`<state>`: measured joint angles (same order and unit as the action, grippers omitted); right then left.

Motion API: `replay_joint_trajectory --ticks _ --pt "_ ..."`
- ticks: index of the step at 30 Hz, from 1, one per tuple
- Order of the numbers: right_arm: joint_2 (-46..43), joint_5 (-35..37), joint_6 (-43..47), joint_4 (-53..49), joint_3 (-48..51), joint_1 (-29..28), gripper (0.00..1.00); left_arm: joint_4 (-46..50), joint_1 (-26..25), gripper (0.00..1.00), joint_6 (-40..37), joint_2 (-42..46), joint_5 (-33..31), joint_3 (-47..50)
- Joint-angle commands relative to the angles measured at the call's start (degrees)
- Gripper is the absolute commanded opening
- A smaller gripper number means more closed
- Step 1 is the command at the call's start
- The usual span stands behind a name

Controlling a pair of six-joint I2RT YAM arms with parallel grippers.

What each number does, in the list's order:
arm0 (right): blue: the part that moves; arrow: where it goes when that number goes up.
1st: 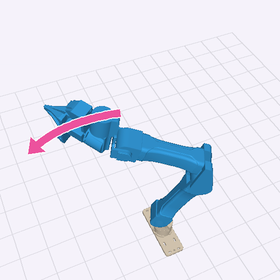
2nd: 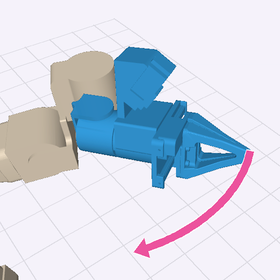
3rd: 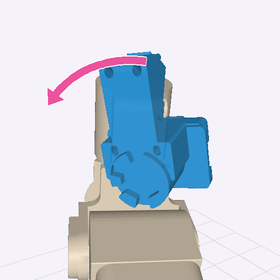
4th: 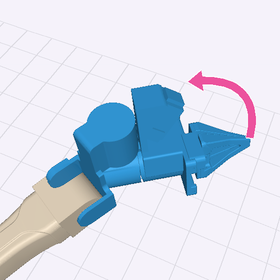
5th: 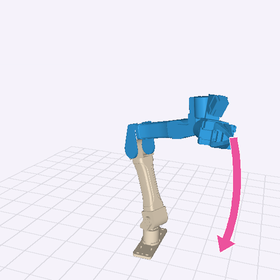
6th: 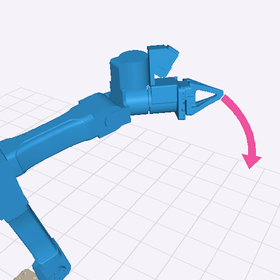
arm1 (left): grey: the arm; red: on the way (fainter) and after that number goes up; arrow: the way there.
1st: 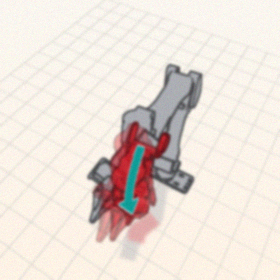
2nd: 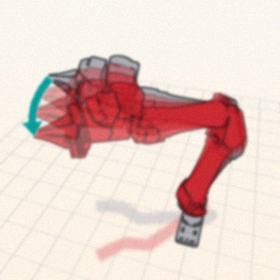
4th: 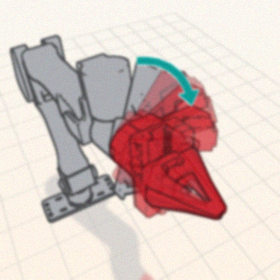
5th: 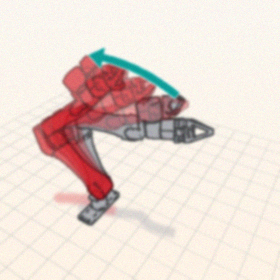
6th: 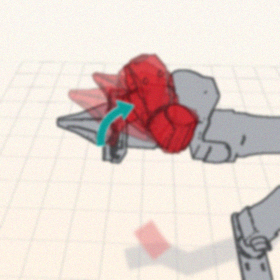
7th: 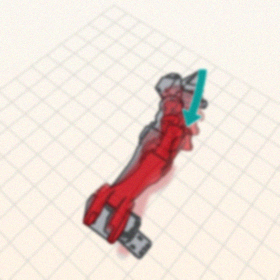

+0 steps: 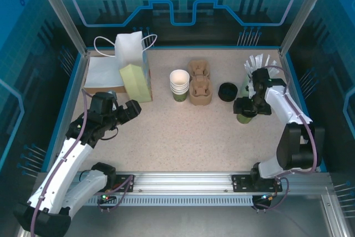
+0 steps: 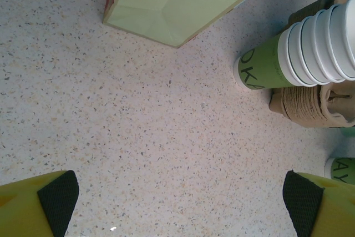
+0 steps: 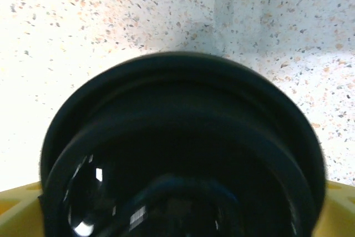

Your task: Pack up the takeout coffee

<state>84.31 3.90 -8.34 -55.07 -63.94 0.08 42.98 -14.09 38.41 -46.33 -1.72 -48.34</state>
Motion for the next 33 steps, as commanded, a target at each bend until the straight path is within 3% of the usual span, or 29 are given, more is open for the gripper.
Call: replay_joint_trajectory --ticks 1,10,18,25,33 --pt "-4.6 -2.0 -1.1 -2.6 1.1 1.0 1.00 -1.4 0.5 0.98 -1.4 -0.5 0.7 -1.4" --pt "-12.9 -2.2 -1.9 -8.7 -6.1 -0.3 1.00 -1.4 0.5 0.99 -0.8 -0.8 1.1 -3.5" --pt "-12.9 -6.8 -5.0 -9.5 -18.1 -10.4 0.89 3.2 2.8 0.99 -5.5 -4.6 1.8 -17.5" --pt "-8.3 -6.1 -8.2 -7.7 -20.4 -21.2 0.87 14.9 10.4 0.99 -13.9 -19.8 3.5 -41.8" --pt "-6.3 -3.9 -8.9 -7.4 -18.7 -24.3 0.87 19.3 14.8 0.84 -20.7 -39.2 0.0 -56.8"
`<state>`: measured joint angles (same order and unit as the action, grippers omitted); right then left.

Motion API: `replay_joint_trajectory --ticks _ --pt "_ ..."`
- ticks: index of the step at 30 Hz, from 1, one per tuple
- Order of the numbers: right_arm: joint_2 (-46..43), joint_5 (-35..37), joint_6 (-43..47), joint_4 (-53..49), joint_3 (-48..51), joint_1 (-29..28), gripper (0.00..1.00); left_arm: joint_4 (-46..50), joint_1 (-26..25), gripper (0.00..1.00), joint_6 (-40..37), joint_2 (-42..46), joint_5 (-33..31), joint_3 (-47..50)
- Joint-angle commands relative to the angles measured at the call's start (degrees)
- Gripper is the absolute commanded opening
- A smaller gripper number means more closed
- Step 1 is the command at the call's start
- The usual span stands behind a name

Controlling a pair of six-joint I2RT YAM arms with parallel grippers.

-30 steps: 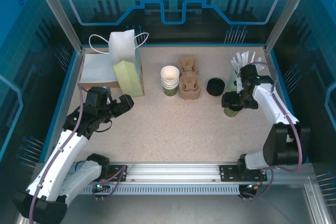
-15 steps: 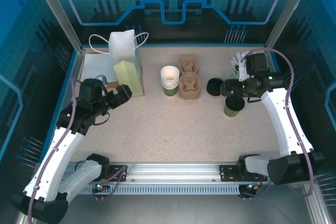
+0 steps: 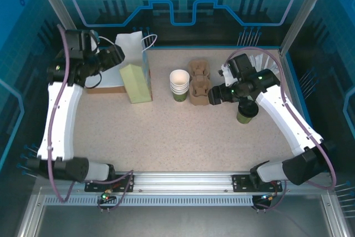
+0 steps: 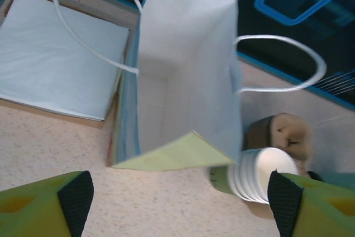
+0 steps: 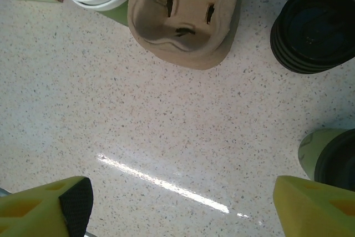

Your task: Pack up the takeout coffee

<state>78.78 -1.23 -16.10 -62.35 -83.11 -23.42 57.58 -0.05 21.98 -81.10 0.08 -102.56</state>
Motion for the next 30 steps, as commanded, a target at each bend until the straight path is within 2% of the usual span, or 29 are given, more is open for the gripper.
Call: replay_joint_trajectory --ticks 1,5,11,18,21,22,30 --pt "-0.9 1.2 -1.2 0.0 0.9 -0.8 0.86 4.3 0.8 0.82 -4.6 -6.1 -2.3 -3.2" --pt "-1.7 1.5 -1.1 0.0 1.9 -0.8 0.86 4.6 0.8 0.73 -5.0 -13.2 -2.8 -7.0" --pt "-2.3 1.5 -1.3 0.5 3.6 -0.8 0.87 6.0 0.8 0.54 -6.3 -19.1 -8.9 -9.9" --pt "-2.2 2.2 -0.6 0.6 4.0 -0.8 0.87 5.9 0.6 0.15 -6.1 -19.2 -6.9 -10.0" --pt "-2.0 2.5 -0.3 0.7 4.0 -0.8 0.87 6.3 0.2 0.02 -6.1 -17.4 -5.4 -9.6" --pt "-1.9 2.4 -0.3 0.7 3.9 -0.7 0.87 6.6 0.1 0.00 -6.1 -16.7 -5.1 -9.5" --pt "-0.8 2.5 0.1 1.3 3.7 -0.5 0.87 8.0 -4.9 0.00 -4.2 -6.9 -4.7 -3.0"
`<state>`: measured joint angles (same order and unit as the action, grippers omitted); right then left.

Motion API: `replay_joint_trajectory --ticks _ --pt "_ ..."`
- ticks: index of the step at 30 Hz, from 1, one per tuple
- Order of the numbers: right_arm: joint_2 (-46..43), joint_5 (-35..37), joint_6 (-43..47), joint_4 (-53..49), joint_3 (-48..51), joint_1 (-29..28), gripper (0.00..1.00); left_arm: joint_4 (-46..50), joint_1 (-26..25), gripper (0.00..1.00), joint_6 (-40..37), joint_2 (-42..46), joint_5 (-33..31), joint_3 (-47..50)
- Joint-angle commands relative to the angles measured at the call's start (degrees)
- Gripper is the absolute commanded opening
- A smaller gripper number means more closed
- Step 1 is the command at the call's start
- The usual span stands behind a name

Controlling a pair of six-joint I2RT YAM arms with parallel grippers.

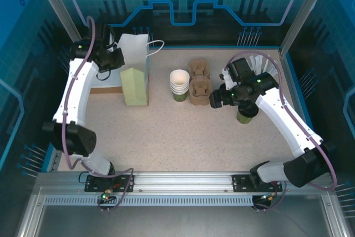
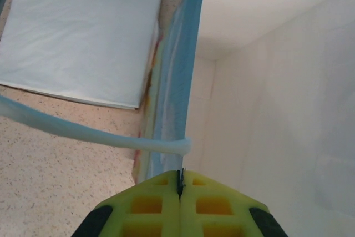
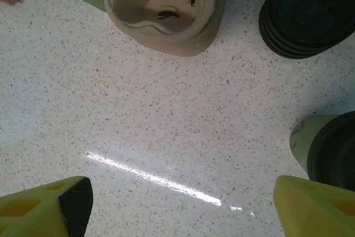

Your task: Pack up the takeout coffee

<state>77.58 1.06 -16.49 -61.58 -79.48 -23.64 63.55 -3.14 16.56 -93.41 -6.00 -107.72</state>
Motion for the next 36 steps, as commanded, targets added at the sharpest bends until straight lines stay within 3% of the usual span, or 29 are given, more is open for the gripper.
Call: replay_joint_trajectory --ticks 1,6,17,26,34,36 --pt "0.6 0.0 0.7 0.8 0.0 -0.1 0.87 2.1 -2.5 0.00 1.9 6.8 1.2 3.3" --pt "4.0 -2.1 1.3 2.4 -1.8 0.8 0.85 -0.5 -5.6 0.00 7.6 16.4 1.4 14.2" --pt "19.6 -5.4 2.3 5.0 -11.5 3.8 0.66 -6.1 -10.3 0.00 16.4 27.5 7.0 29.4" --pt "31.7 -8.2 1.3 6.3 -19.6 7.0 0.58 -8.8 -11.6 0.00 19.2 29.8 9.9 30.5" --pt "36.5 -10.7 0.7 6.8 -22.2 8.5 0.51 -9.0 -14.3 0.00 20.4 30.5 10.3 33.0" --pt "37.2 -11.3 0.7 7.0 -22.4 8.5 0.48 -9.6 -14.3 0.04 20.9 31.1 10.7 34.5"
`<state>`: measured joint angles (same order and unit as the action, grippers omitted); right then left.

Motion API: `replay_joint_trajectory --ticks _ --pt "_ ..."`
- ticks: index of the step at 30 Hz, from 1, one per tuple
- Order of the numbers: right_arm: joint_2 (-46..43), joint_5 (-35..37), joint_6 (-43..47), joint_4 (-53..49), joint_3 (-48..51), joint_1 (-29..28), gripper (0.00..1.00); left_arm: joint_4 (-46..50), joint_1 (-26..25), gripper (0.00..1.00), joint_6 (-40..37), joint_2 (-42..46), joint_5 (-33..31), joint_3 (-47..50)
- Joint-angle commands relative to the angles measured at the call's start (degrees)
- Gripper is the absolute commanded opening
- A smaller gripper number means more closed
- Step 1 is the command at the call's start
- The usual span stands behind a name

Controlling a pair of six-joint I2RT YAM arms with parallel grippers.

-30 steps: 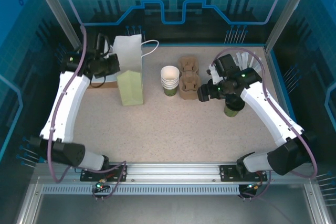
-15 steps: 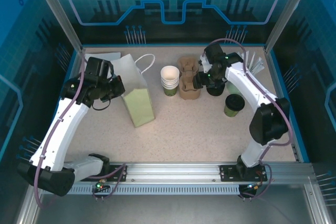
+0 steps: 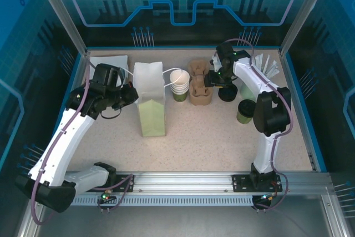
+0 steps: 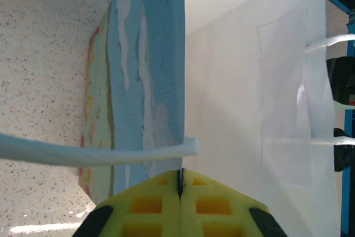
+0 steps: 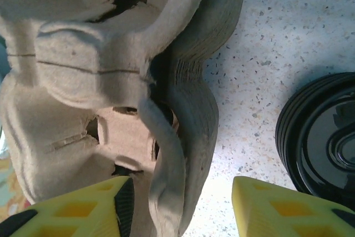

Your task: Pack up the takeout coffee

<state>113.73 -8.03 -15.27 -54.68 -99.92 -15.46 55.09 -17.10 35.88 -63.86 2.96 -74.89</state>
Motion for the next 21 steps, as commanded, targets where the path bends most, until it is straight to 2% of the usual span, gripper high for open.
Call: replay_joint_trajectory --ticks 1,4,7,13,21 --pt "1.5 -2.5 -0.6 0.0 -2.2 0.3 0.47 -1.6 -0.3 0.10 1.9 1.8 2.0 2.5" --pt "2.4 -3.0 -0.6 -0.2 -2.9 0.4 0.44 -1.8 -0.4 0.37 1.8 2.5 1.8 3.3" --pt "2.5 -2.7 -0.5 -0.5 -3.2 0.4 0.39 -0.3 -0.4 0.50 0.9 3.0 0.8 2.5" --pt "2.2 -3.8 -0.2 -1.0 -3.0 0.4 0.26 3.3 -0.4 0.58 -1.2 4.9 -0.8 0.7" --pt "-1.9 -8.1 -0.4 0.9 -0.1 1.2 0.20 5.5 -0.4 0.61 -3.6 7.8 -1.1 -1.9"
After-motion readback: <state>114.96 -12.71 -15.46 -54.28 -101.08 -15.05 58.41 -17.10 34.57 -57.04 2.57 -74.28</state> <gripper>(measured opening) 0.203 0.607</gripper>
